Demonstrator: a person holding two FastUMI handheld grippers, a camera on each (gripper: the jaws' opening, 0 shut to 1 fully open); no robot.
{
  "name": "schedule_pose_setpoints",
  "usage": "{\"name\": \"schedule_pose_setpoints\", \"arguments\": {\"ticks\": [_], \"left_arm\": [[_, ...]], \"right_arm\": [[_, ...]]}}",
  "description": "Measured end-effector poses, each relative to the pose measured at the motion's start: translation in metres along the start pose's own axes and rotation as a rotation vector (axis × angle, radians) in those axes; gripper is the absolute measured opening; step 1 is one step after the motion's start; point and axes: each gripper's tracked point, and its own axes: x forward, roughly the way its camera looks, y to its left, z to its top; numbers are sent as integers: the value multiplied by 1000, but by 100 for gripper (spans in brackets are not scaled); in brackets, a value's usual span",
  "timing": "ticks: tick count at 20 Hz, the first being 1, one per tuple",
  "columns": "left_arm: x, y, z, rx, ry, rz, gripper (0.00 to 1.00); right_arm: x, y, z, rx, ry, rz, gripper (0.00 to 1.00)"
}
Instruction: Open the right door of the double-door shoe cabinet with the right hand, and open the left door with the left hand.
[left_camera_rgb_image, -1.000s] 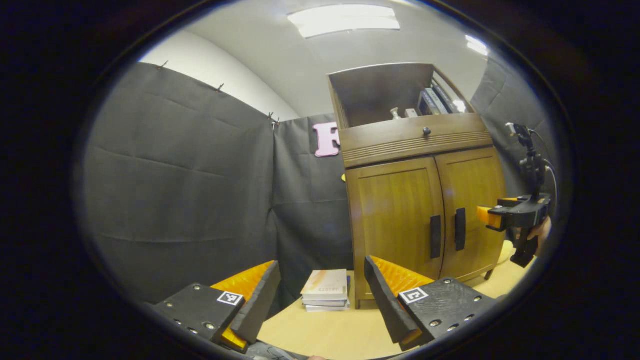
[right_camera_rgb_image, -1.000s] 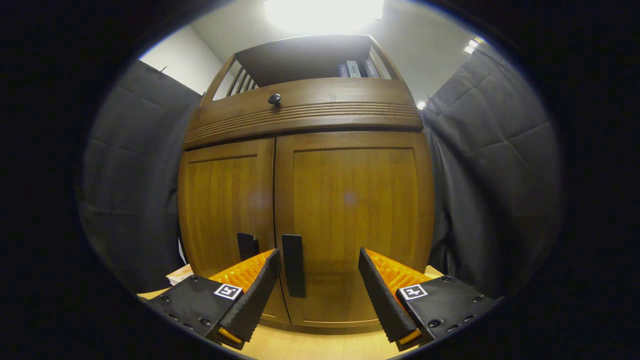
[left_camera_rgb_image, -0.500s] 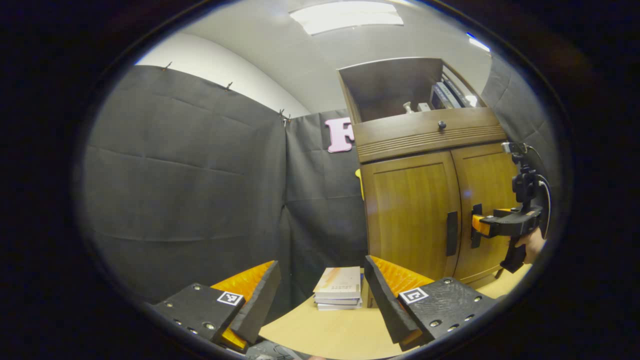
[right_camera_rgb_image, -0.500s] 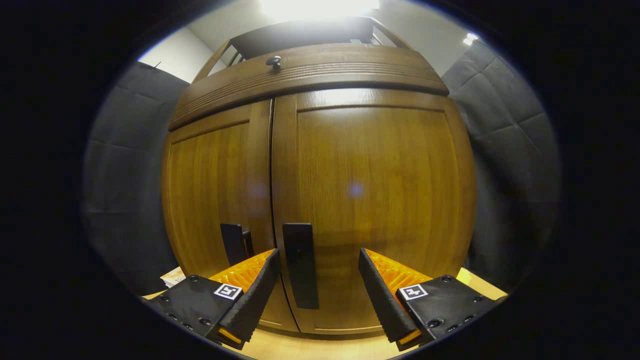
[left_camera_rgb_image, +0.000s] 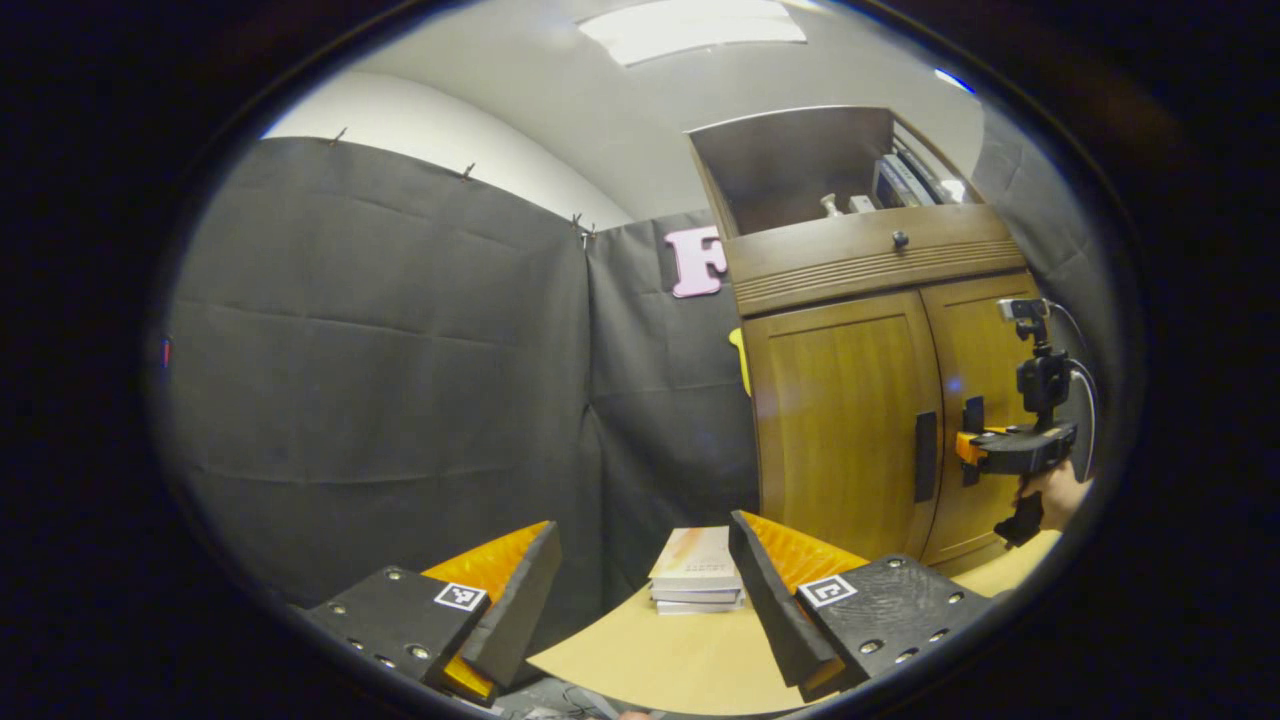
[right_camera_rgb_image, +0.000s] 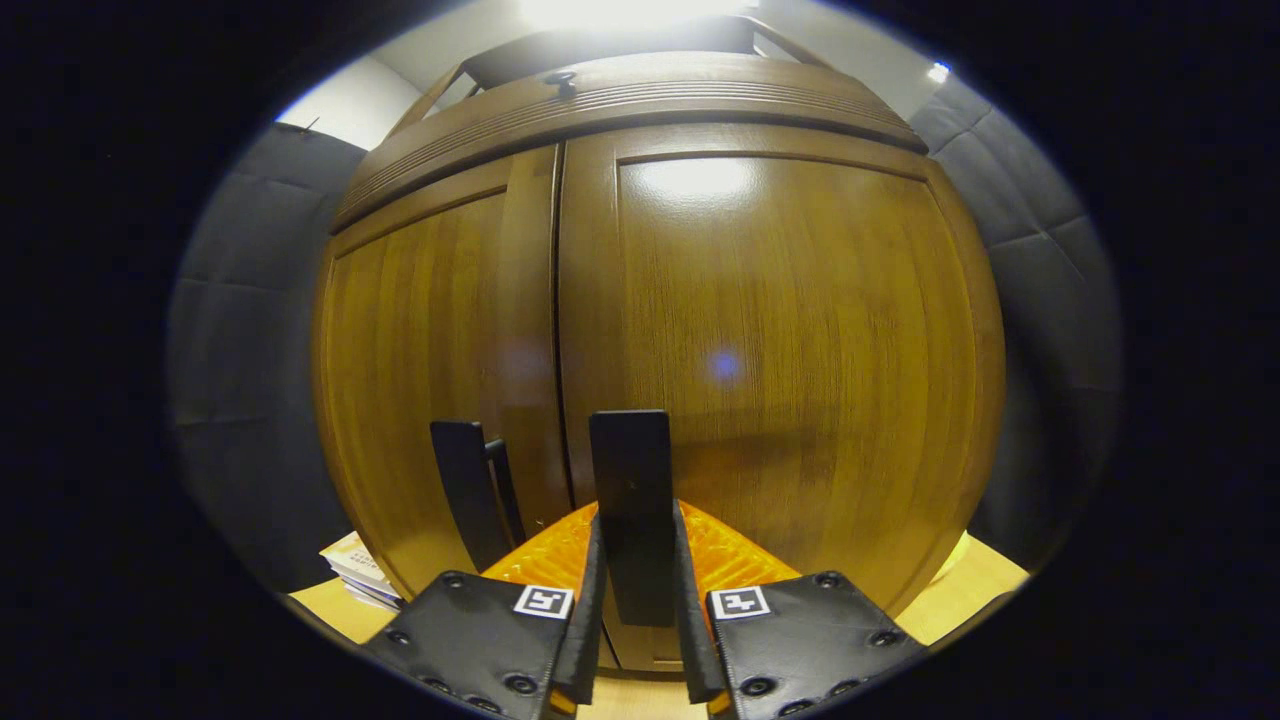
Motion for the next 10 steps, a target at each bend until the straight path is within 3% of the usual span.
{"name": "schedule_pose_setpoints", "arguments": {"ticks": [2, 4, 10], "left_arm": [[0, 0, 0, -5, -3, 0, 99], [0, 0, 3, -9, -12, -3, 99], [-7, -5, 18, -9, -44, -34, 99]], "right_arm": [[-1, 0, -1, 12, 9, 16, 20], [0, 1, -1, 24, 25, 36, 12], [-20, 0, 8, 22, 29, 67, 11]]}}
